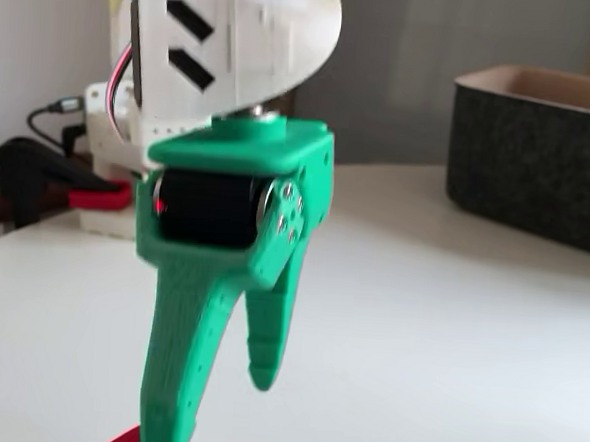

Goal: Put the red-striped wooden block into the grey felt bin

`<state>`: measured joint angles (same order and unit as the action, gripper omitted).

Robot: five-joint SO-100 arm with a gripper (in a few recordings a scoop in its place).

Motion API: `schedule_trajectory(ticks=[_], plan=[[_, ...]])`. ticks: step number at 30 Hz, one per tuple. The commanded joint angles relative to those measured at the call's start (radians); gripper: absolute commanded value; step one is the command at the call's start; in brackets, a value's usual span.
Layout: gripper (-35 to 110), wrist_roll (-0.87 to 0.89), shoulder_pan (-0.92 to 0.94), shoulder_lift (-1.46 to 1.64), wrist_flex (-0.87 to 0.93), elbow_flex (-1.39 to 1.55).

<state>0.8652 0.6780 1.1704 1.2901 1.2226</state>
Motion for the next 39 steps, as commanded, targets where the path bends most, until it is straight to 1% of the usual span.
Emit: schedule_trajectory(ticks=[1, 12, 20, 31, 39], plan=[[39, 0.015, 0.012, 0.002, -0.015, -0.034], [37, 0.072, 0.043, -0.041, -0.064, -0.035], [36, 0.126, 0.051, -0.095, -0.132, -0.034], [33, 0.106, 0.041, -0.16, -0.137, -0.029], [26, 0.089, 0.034, -0.178, -0.138, -0.028]])
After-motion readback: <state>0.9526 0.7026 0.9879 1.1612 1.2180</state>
